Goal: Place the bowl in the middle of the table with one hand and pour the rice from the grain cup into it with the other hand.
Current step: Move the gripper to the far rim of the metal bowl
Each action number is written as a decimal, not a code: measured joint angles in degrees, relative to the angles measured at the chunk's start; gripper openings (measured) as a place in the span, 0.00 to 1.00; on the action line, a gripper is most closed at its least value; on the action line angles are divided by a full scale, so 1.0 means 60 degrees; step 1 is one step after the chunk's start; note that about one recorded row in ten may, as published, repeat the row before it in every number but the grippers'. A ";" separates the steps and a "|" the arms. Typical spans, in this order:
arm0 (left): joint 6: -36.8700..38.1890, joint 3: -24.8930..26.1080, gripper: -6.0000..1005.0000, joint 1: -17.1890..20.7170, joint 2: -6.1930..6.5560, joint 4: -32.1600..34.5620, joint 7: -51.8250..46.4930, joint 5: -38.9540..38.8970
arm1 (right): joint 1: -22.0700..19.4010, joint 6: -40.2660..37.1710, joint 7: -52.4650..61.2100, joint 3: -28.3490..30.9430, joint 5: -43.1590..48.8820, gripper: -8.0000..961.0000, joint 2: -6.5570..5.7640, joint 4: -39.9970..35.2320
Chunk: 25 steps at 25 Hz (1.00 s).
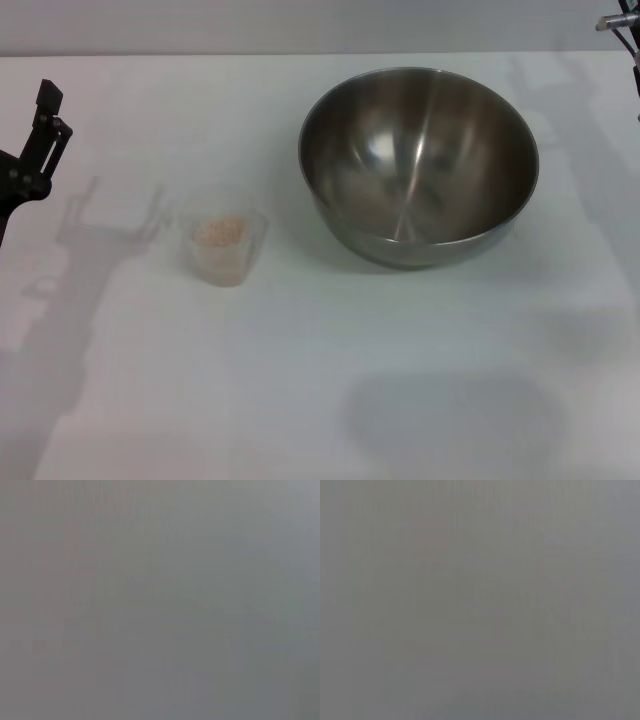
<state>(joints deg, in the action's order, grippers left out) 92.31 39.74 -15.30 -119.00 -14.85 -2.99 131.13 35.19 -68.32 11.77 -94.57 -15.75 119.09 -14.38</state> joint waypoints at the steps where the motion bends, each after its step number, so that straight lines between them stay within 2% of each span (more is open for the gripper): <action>1: -0.0007 0.0007 0.83 0.0000 0.0000 0.0000 0.0000 -0.0003 | -0.0033 -0.0009 -0.0002 0.0009 0.0000 0.68 0.0000 -0.0003; 25: -0.0125 0.0238 0.83 0.0103 -0.0016 0.0000 0.0000 -0.0015 | 0.0113 -0.0089 -0.0027 0.0015 0.0004 0.68 -0.0041 -0.0053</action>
<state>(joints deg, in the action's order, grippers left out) 91.56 41.17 -14.68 -119.09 -14.86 -2.99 131.04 35.87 -68.85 11.60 -94.48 -15.73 118.85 -14.70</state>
